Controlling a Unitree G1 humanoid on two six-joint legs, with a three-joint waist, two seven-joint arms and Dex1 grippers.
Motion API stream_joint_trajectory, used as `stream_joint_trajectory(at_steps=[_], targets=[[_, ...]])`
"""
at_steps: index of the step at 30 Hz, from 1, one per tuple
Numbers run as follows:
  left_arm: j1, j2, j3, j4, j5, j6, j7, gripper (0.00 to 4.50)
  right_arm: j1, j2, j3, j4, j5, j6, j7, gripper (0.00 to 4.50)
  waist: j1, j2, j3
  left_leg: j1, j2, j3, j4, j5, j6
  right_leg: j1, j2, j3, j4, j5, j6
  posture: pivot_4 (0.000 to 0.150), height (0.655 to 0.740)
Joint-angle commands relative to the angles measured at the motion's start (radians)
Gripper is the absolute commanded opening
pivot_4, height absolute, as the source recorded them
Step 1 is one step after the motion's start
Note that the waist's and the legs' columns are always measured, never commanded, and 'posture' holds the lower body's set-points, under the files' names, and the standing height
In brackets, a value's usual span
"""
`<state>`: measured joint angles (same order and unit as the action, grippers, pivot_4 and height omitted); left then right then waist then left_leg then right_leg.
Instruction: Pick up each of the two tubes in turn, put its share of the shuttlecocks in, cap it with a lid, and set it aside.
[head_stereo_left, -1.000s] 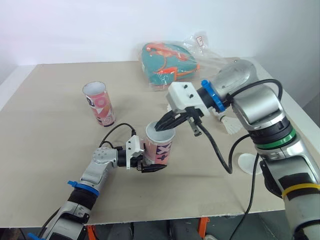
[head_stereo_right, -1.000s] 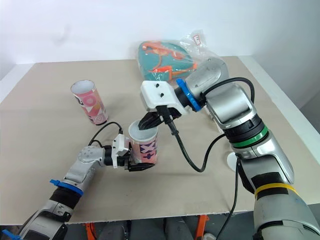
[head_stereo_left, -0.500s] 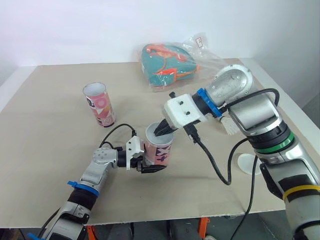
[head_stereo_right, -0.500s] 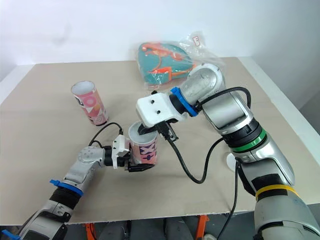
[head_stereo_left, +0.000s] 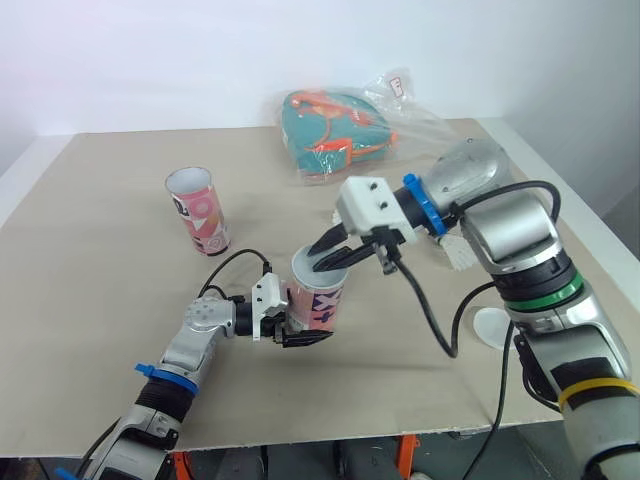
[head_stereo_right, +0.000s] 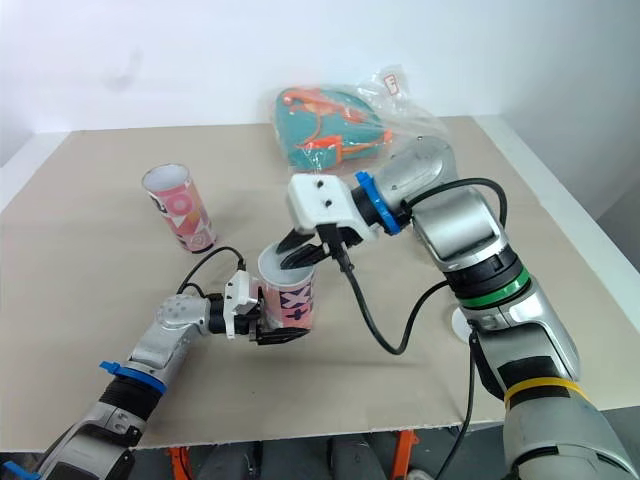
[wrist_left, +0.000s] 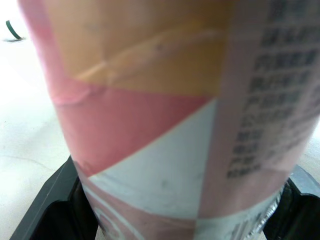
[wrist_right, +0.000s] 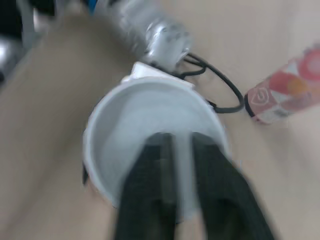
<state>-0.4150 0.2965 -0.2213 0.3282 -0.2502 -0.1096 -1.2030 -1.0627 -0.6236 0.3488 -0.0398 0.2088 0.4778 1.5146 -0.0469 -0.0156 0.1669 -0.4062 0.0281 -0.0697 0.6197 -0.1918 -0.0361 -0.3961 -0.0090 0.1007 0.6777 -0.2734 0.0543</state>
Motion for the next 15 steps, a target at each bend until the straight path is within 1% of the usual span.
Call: stream_joint_trajectory(at_steps=[1, 2, 3, 4, 5, 7, 9, 15], targets=[[0.002, 0.008, 0.004, 0.017, 0.004, 0.006, 0.003, 3.65, 0.003, -0.06, -0.104, -0.052, 0.07, 0.08, -0.018, 2.67, 0.002, 0.0, 0.0, -0.002, 0.0, 0.0, 0.0, 0.0, 0.0, -0.002, 0.0, 0.0, 0.0, 0.0, 0.0, 0.15, 0.7387], [0.0, 0.006, 0.006, 0.019, 0.004, 0.003, 0.004, 3.65, 0.007, -0.076, -0.137, -0.063, 0.096, 0.109, -0.03, 3.24, 0.003, 0.0, 0.001, -0.003, 0.0, -0.001, 0.0, 0.0, 0.0, -0.002, 0.0, 0.0, 0.0, 0.0, 0.0, 0.15, 0.7387], [-0.001, 0.005, 0.007, 0.02, 0.004, 0.0, 0.005, 3.65, 0.01, -0.087, -0.157, -0.072, 0.116, 0.13, -0.04, 3.71, 0.003, -0.001, 0.001, -0.003, -0.001, -0.001, 0.0, 0.0, 0.0, -0.003, 0.0, 0.0, -0.001, 0.0, 0.0, 0.15, 0.7387], [-0.003, 0.003, 0.008, 0.021, 0.003, -0.001, 0.008, 3.65, 0.015, -0.1, -0.193, -0.085, 0.149, 0.169, -0.053, 4.13, 0.002, 0.0, 0.001, -0.004, -0.001, 0.0, 0.0, 0.0, 0.0, -0.003, 0.0, 0.0, -0.001, 0.0, 0.0, 0.15, 0.7387], [-0.007, -0.001, 0.012, 0.019, 0.002, -0.003, 0.016, 3.65, 0.033, -0.123, -0.244, -0.113, 0.19, 0.211, -0.068, 4.41, 0.002, 0.0, 0.002, -0.004, -0.001, 0.0, 0.0, 0.0, 0.0, -0.003, 0.0, 0.0, -0.001, 0.0, 0.0, 0.15, 0.7387], [-0.012, -0.007, 0.02, 0.013, -0.003, -0.001, 0.027, 3.65, 0.067, -0.158, -0.315, -0.16, 0.251, 0.276, -0.096, 4.41, 0.002, -0.001, 0.003, -0.004, -0.001, 0.0, 0.0, 0.0, 0.0, -0.003, 0.0, 0.0, -0.001, -0.001, 0.001, 0.15, 0.7387], [-0.021, -0.014, 0.023, 0.005, -0.003, 0.023, 0.049, 3.65, 0.137, -0.193, -0.38, -0.218, 0.295, 0.325, -0.138, 4.41, 0.003, -0.001, 0.003, -0.004, -0.001, 0.0, 0.0, 0.0, 0.0, -0.003, 0.0, 0.0, -0.001, -0.001, 0.001, 0.15, 0.7387], [-0.009, 0.009, 0.005, -0.033, 0.0, 0.076, 0.047, 3.65, 0.366, -0.254, -0.483, -0.387, 0.378, 0.412, -0.269, 4.41, -0.002, -0.001, 0.004, -0.004, -0.001, 0.001, 0.0, 0.0, 0.0, -0.004, 0.0, 0.002, -0.002, 0.0, 0.002, 0.15, 0.7387]])
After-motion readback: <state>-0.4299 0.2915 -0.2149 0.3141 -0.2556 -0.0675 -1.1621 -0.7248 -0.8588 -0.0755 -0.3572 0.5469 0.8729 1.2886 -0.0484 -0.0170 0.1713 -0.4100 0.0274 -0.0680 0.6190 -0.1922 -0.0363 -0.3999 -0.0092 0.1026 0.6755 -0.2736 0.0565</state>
